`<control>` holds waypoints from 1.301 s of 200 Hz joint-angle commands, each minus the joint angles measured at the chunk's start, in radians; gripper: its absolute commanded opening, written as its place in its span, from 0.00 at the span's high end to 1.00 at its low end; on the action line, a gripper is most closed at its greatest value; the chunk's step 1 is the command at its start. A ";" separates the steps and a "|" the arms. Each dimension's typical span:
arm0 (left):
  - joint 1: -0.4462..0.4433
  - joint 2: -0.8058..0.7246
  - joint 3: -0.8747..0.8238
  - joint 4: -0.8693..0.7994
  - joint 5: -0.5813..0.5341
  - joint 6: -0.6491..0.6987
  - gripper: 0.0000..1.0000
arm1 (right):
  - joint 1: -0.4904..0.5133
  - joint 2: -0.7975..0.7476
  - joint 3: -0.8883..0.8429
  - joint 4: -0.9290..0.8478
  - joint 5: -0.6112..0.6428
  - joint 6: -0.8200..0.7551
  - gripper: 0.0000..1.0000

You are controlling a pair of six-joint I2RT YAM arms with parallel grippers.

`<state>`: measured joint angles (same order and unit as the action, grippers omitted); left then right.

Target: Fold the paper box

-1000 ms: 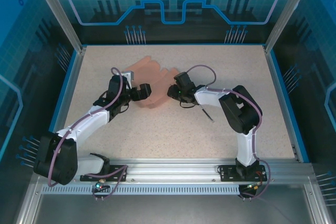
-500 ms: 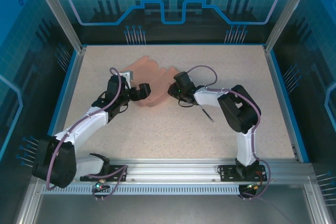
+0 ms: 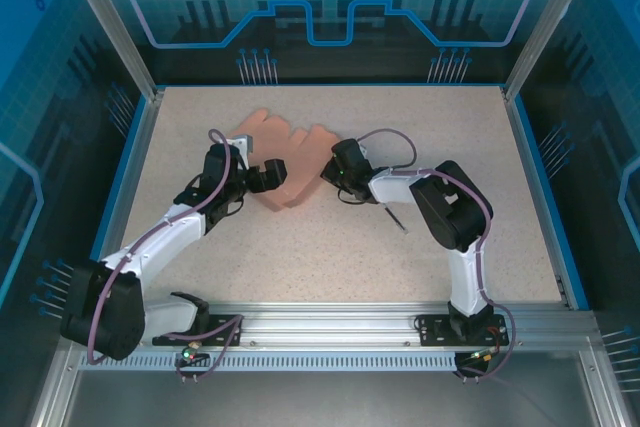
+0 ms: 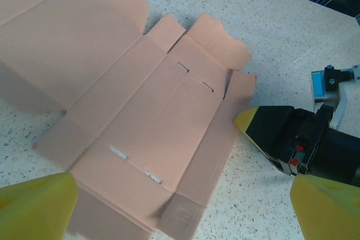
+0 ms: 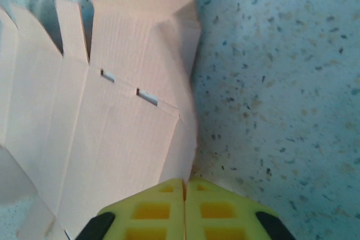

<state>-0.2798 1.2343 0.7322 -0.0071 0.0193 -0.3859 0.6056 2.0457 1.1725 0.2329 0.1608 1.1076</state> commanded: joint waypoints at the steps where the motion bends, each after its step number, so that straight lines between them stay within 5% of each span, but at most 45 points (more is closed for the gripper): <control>1: -0.007 -0.046 0.013 -0.027 -0.014 0.013 0.01 | -0.018 -0.052 -0.030 0.031 0.020 -0.081 0.98; 57: -0.007 -0.130 0.069 -0.030 -0.018 0.014 0.01 | -0.119 -0.286 -0.111 0.043 -0.167 -0.425 1.00; 94: -0.007 -0.200 0.129 0.017 -0.037 0.133 0.04 | -0.252 -0.418 -0.017 -0.211 -0.524 -0.730 1.00; 139: -0.007 -0.146 0.345 -0.150 0.188 0.399 0.07 | -0.291 -0.469 0.223 -0.585 -0.755 -1.058 1.00; 204: -0.009 -0.082 0.657 -0.572 0.350 0.868 0.05 | -0.275 -0.518 0.420 -0.902 -0.925 -1.318 1.00; 260: -0.054 -0.080 0.733 -0.751 0.418 1.039 0.04 | -0.206 -0.590 0.413 -1.007 -0.920 -1.498 1.00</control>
<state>-0.3088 1.1477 1.4242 -0.6254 0.3542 0.5308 0.3687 1.4960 1.5646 -0.6830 -0.7258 -0.2779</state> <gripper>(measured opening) 0.957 0.057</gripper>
